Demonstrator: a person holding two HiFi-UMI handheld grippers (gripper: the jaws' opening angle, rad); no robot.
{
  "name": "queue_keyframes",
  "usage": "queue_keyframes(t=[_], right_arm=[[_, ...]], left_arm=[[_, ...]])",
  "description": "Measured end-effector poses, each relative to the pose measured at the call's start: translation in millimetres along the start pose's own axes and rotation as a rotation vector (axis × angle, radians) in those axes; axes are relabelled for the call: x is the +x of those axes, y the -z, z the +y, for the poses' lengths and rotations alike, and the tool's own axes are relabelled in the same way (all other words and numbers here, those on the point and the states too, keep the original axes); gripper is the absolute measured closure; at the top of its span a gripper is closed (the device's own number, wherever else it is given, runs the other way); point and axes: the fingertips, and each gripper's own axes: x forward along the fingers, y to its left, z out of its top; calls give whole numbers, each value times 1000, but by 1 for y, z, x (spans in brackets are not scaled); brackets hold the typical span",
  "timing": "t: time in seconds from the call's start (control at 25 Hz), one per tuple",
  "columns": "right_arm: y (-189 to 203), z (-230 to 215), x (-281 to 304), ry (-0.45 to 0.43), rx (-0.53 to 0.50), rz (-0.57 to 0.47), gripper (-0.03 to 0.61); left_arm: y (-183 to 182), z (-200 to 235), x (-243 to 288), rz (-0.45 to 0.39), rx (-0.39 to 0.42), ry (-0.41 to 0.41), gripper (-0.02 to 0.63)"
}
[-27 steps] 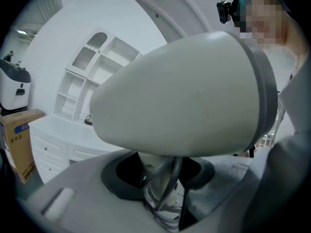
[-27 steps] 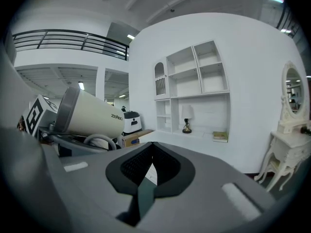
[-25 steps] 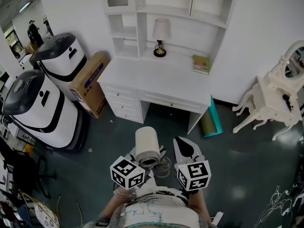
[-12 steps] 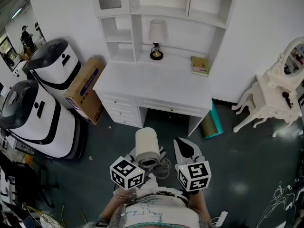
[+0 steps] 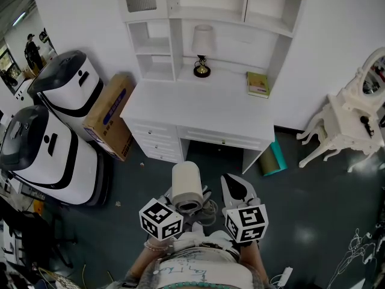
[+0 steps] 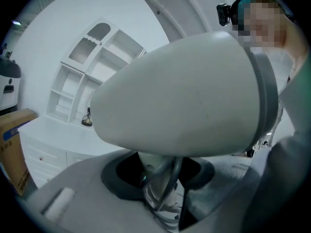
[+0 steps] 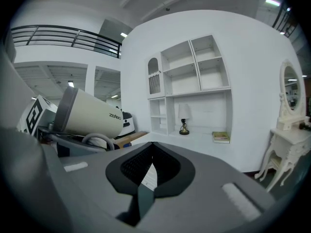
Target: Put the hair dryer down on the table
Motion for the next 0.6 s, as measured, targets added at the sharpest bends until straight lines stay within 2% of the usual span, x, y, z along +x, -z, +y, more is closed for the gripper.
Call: queue_keyframes(t=[0.36, 0.6], right_arm=[[0, -7, 5, 38, 26, 5, 551], [-1, -14, 15, 31, 29, 13, 551]], left_arm=[[-11, 12, 0, -13, -7, 7, 440], [-13, 19, 12, -1, -4, 10, 440]])
